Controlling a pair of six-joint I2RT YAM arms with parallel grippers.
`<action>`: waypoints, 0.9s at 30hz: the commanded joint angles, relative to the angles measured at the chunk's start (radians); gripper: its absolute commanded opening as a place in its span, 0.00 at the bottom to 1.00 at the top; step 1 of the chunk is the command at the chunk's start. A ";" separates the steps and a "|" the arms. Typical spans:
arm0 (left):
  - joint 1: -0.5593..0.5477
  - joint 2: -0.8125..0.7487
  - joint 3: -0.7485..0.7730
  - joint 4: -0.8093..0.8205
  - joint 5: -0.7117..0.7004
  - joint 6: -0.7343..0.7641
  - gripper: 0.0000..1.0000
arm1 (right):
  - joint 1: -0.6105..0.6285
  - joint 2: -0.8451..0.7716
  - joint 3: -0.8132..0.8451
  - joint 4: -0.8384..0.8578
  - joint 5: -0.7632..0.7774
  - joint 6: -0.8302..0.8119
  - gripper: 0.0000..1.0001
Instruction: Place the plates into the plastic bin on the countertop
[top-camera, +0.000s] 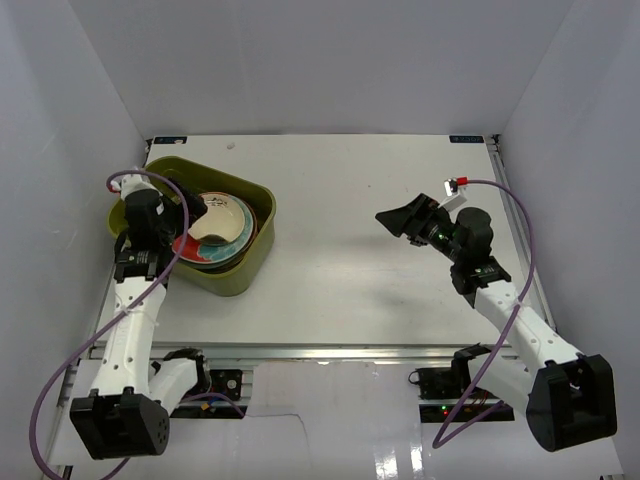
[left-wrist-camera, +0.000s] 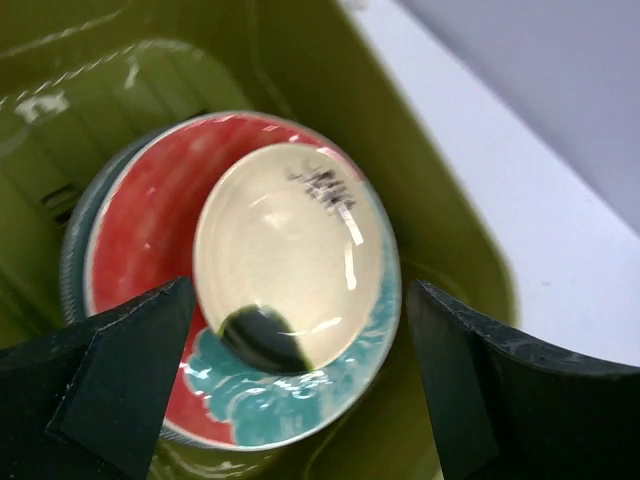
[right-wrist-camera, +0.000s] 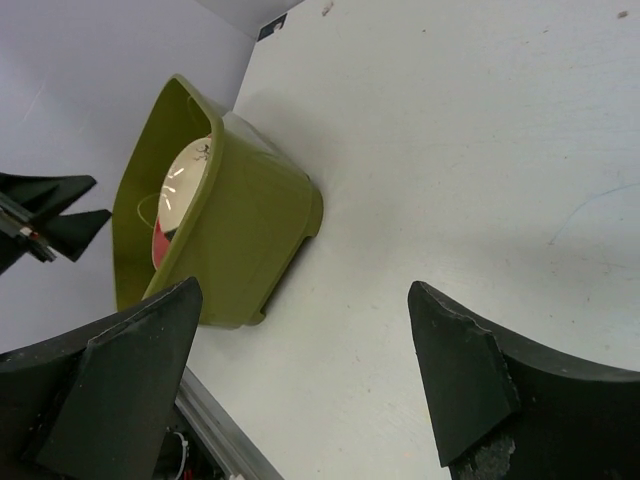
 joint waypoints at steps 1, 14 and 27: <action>-0.014 -0.036 0.090 0.019 0.111 0.010 0.98 | 0.005 -0.012 0.064 -0.005 0.015 -0.023 0.90; -0.297 -0.041 0.131 0.435 0.648 0.045 0.98 | 0.007 -0.174 0.282 -0.241 0.145 -0.283 0.90; -0.308 -0.100 0.039 0.612 0.900 0.014 0.98 | 0.007 -0.415 0.251 -0.123 0.274 -0.375 0.90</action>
